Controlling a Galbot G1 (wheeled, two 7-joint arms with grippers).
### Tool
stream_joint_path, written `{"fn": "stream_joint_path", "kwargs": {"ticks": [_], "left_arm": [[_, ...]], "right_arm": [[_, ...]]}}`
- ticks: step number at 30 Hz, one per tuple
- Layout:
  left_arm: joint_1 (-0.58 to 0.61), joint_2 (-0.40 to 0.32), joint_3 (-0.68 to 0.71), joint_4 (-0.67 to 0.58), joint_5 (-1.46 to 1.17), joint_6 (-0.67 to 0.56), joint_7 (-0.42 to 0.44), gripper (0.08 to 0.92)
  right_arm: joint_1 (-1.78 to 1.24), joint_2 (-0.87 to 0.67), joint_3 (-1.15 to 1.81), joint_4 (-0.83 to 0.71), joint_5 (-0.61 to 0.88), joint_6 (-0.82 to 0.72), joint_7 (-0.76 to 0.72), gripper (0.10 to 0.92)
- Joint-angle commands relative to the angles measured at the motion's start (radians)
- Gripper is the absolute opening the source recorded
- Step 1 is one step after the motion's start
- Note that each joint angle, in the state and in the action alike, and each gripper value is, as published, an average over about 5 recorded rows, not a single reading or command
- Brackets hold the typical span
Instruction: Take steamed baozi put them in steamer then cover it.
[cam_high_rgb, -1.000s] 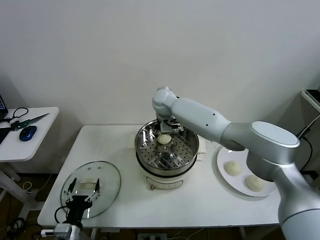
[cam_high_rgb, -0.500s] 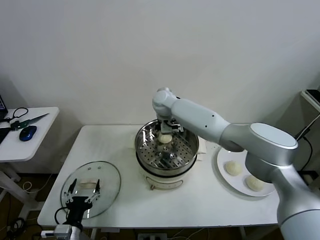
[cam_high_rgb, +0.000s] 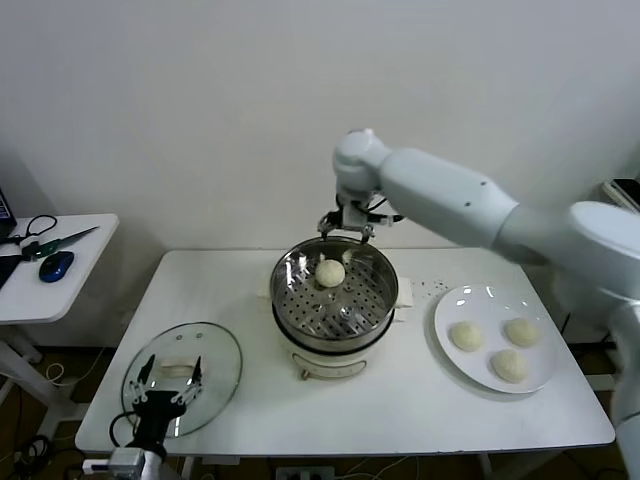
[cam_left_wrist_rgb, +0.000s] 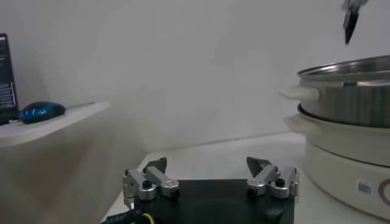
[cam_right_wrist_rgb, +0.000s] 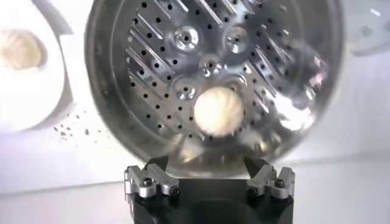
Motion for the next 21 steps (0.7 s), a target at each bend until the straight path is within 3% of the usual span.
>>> {"fn": "stream_joint_path", "kwargs": {"ticks": [1, 5, 9, 21], "left_arm": [[0.008, 0.002, 0.001, -0.006, 0.001, -0.001, 0.000, 0.823], [0.018, 0.001, 0.002, -0.013, -0.003, -0.003, -0.001, 0.823], [0.020, 0.002, 0.001, -0.015, -0.004, -0.001, -0.001, 0.823], [0.033, 0.005, -0.016, -0.026, -0.002, 0.006, -0.001, 0.823]], "right_arm": [[0.206, -0.269, -0.246, 0.151, 0.460, -0.357, 0.087, 0.823], [0.150, -0.426, -0.249, 0.203, 0.568, -0.570, 0.074, 0.823], [-0.015, -0.529, -0.130, 0.193, 0.600, -0.671, 0.056, 0.823], [-0.510, -0.572, 0.228, 0.031, 0.382, -0.653, 0.000, 0.823]]}}
